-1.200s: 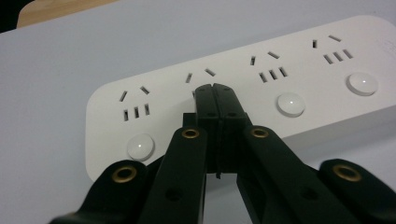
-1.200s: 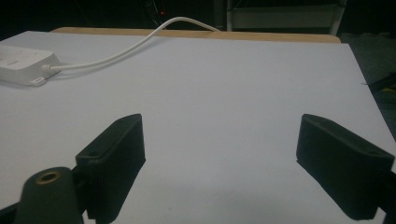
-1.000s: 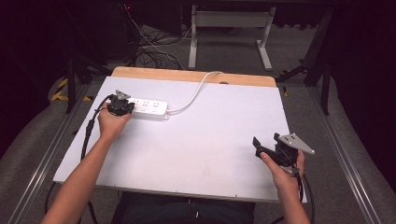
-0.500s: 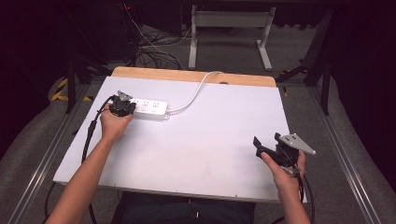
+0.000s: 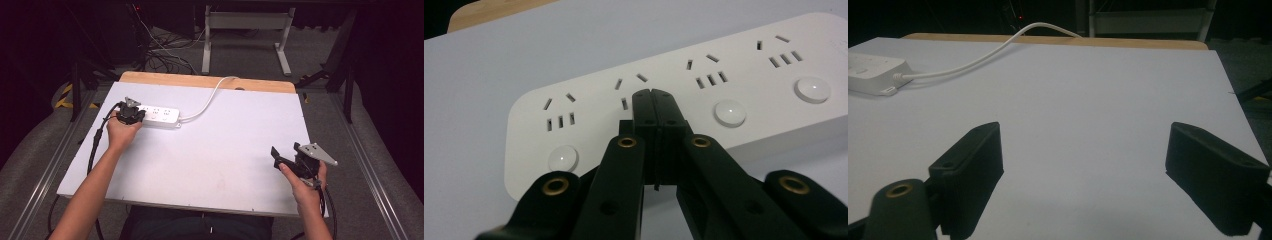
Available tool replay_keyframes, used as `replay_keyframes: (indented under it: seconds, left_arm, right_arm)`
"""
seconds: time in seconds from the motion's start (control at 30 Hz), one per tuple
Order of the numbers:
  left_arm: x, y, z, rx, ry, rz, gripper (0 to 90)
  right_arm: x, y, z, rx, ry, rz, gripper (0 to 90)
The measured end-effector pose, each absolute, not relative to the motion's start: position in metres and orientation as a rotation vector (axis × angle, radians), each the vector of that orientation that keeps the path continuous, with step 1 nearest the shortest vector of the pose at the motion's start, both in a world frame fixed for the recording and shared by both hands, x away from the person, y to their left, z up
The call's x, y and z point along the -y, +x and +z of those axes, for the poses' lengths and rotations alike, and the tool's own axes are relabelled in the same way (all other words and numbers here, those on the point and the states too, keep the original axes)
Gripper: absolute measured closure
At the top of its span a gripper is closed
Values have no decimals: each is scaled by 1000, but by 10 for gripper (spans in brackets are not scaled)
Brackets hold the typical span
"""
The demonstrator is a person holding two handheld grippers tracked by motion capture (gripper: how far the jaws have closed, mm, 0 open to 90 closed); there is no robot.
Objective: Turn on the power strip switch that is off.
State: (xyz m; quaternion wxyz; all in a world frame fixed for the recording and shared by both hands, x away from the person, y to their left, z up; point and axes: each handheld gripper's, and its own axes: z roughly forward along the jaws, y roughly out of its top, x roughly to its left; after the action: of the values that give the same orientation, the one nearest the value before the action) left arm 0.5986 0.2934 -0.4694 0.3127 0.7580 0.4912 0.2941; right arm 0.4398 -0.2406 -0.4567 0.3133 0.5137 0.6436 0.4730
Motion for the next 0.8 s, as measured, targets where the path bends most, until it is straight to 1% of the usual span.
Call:
replay_keyframes:
  seconds: [0.8]
  left_arm:
    - [-294,598,-470,-1300,1993,766,900]
  right_arm:
    - [241,438,-455,-1692,1349,1251,159]
